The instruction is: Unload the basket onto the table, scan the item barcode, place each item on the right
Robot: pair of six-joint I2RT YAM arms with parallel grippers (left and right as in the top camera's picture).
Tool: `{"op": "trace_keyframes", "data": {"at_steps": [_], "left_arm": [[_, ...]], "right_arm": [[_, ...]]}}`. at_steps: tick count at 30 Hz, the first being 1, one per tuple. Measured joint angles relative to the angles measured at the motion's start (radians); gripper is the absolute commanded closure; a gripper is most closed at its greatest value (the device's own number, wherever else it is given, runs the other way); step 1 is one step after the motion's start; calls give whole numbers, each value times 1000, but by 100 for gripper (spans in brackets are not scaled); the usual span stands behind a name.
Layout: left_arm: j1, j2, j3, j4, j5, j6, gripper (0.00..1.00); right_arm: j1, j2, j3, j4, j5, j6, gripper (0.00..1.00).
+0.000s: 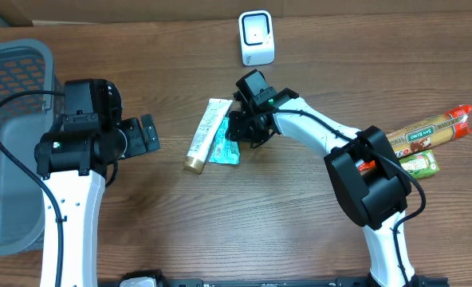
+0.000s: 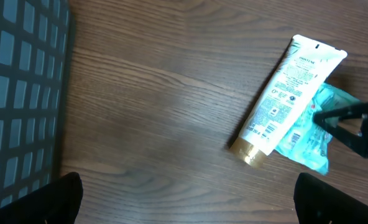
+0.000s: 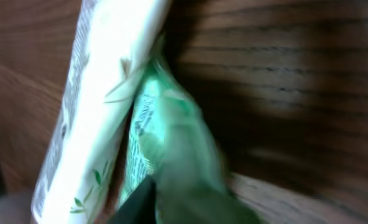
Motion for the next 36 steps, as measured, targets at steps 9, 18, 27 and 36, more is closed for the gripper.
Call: {"op": "trace_keyframes", "data": {"at_steps": [9,18,27,36], "left_arm": [[0,0,0,0,0,0,1],[0,0,0,0,0,0,0],[0,0,0,0,0,0,1],[0,0,0,0,0,0,0]], "right_arm": [[-45,-21,0,-116,-26,3,96],[-186,-144,-1,-262,82,59,96],[-219,-204,-37,-325,150,192,36],[-217,-204,-33,-408,142,-35,31]]}}
